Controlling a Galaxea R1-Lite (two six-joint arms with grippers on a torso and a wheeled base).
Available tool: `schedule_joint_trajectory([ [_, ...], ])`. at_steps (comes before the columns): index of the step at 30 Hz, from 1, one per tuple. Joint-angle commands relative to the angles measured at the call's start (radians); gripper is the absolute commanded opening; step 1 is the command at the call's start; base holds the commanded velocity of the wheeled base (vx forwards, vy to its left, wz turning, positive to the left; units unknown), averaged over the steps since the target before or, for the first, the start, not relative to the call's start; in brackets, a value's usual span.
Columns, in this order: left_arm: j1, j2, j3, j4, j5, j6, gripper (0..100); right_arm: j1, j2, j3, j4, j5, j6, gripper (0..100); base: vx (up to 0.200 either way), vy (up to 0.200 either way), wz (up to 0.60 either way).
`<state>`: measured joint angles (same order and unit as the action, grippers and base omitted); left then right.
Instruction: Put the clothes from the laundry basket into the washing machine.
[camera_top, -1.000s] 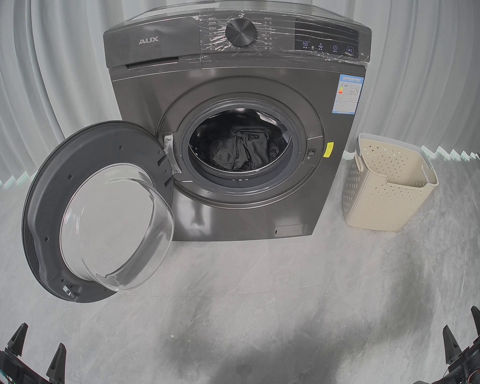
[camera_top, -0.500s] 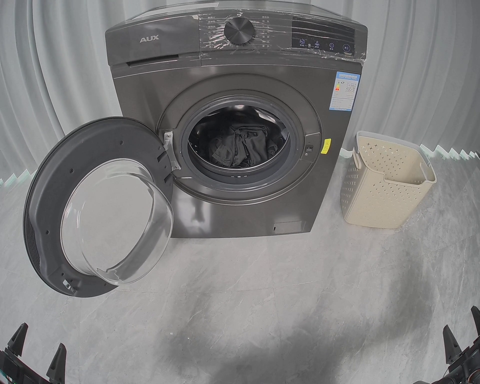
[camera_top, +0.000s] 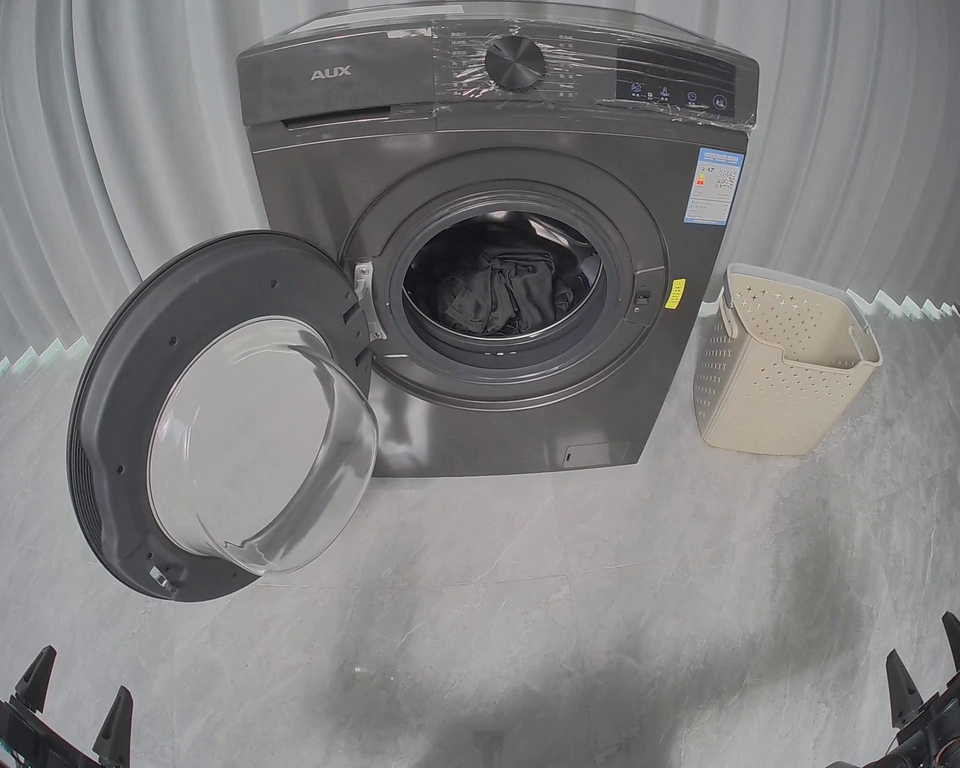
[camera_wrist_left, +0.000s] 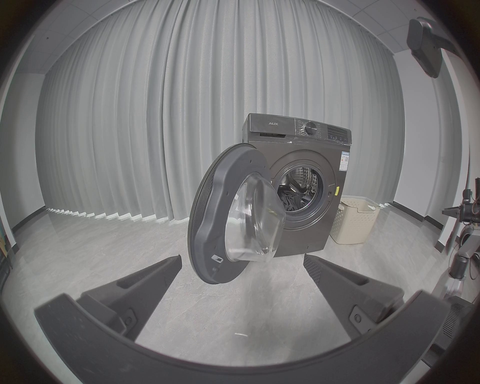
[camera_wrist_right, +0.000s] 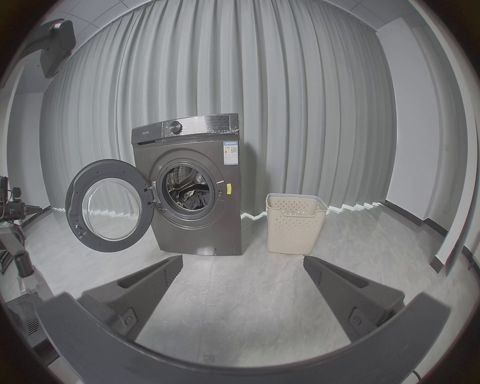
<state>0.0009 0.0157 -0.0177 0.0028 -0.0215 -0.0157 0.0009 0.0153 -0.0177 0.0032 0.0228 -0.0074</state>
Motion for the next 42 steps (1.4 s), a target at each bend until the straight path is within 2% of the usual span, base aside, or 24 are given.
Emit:
schedule_joint_trajectory([
  [1,0.001,-0.016,0.016,0.000,0.000,-0.001,100,0.001,-0.012,0.016,0.000,0.000,0.000,100,-0.200,0.000,0.00],
  [4,0.001,-0.016,0.016,0.000,0.000,-0.001,100,0.001,-0.012,0.016,0.000,0.000,-0.002,100,-0.200,0.000,0.00],
  [10,0.001,-0.016,0.016,0.002,0.000,0.000,100,0.001,-0.012,0.016,0.000,0.000,0.000,100,0.000,0.000,0.00],
  [20,0.001,-0.016,0.015,0.000,0.000,-0.001,100,0.001,-0.012,0.016,0.000,0.000,0.000,100,0.000,0.200,0.00],
  [21,0.001,-0.016,0.016,0.000,0.005,0.000,100,0.001,-0.012,0.016,0.000,0.000,0.000,100,0.000,0.200,0.00],
  [22,0.001,-0.016,0.016,0.000,0.009,0.014,100,0.001,-0.012,0.016,0.000,0.000,0.000,100,0.000,0.000,0.00],
  [30,0.002,-0.016,0.016,0.000,0.005,0.019,100,0.001,-0.012,0.016,0.000,0.000,0.000,100,0.000,0.000,0.00],
  [36,0.001,-0.016,0.018,-0.003,-0.003,0.048,100,0.001,-0.012,0.016,0.000,0.000,0.000,100,0.000,0.000,0.00],
  [39,0.010,0.006,-0.045,-0.027,-0.026,0.028,100,0.001,-0.012,0.016,0.000,0.000,0.000,100,0.000,0.000,0.00],
  [40,0.014,0.050,-0.143,-0.053,-0.035,0.010,100,0.001,-0.012,0.016,0.000,0.000,0.000,100,0.000,0.000,0.00],
  [42,-0.002,0.139,-0.220,-0.055,-0.038,0.005,100,0.001,-0.012,0.016,0.000,0.000,0.000,100,0.000,0.000,0.00],
])
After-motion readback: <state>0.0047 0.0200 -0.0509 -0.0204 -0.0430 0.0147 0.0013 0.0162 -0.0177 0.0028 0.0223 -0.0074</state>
